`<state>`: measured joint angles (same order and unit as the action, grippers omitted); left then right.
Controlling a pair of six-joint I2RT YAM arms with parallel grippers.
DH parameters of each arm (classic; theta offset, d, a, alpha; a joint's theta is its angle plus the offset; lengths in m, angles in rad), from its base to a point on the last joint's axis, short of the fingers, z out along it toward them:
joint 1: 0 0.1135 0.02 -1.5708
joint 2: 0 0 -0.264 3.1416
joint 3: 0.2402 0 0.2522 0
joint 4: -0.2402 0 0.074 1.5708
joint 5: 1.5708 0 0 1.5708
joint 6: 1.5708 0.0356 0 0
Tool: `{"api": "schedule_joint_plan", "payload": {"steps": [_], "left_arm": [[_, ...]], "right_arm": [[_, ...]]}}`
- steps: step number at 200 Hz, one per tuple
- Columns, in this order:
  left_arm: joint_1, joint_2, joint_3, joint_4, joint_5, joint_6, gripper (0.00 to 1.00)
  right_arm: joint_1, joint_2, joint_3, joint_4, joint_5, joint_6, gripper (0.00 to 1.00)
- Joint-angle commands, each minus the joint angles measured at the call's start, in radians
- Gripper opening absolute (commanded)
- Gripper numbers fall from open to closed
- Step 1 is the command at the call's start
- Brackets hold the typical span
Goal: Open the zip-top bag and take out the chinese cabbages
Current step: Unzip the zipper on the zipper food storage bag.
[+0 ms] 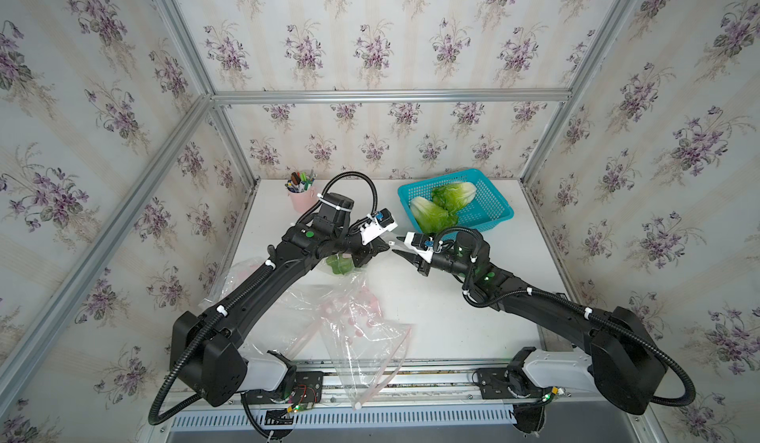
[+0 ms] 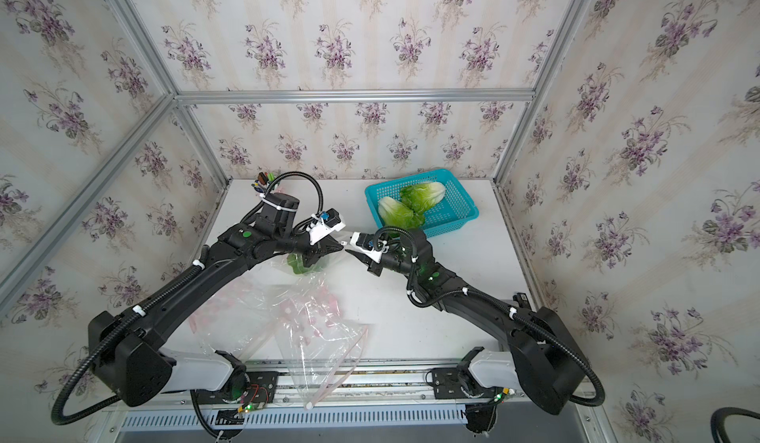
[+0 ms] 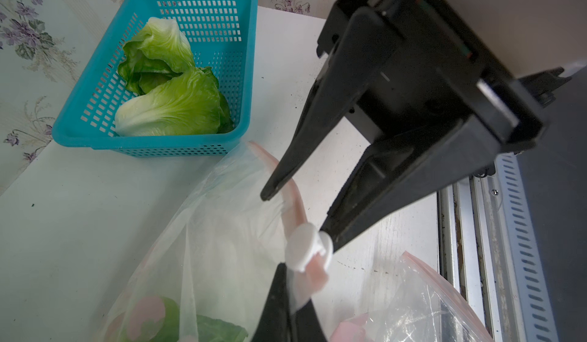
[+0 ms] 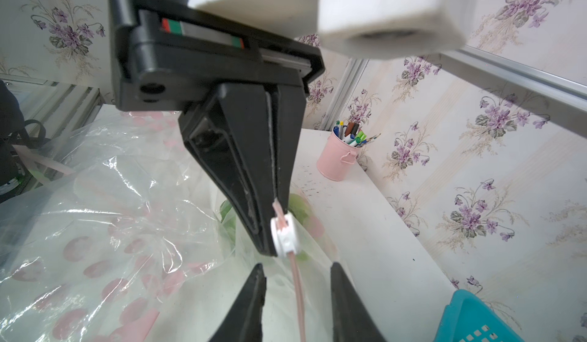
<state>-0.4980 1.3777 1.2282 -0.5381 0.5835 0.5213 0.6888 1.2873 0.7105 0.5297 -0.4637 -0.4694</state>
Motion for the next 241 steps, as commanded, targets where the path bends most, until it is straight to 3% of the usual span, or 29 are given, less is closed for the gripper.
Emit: {"api": "schedule_joint_plan", "payload": {"steps": [1,84,191,241], "left_arm": [[0.000,0.000,0.004,0.006,0.027,0.014,0.00],[0.000,0.005,0.001,0.006,0.030,0.016,0.00],[0.001,0.014,-0.006,0.003,0.013,0.022,0.00],[0.000,0.012,-0.006,0.000,0.008,0.023,0.00]], "right_arm": [[0.001,0.013,0.018,0.048,-0.025,-0.012,0.33],[0.000,0.035,0.043,0.056,-0.043,-0.003,0.19],[0.000,0.036,0.053,-0.005,-0.092,-0.014,0.24],[0.001,0.044,0.066,-0.054,-0.112,-0.025,0.15]]}}
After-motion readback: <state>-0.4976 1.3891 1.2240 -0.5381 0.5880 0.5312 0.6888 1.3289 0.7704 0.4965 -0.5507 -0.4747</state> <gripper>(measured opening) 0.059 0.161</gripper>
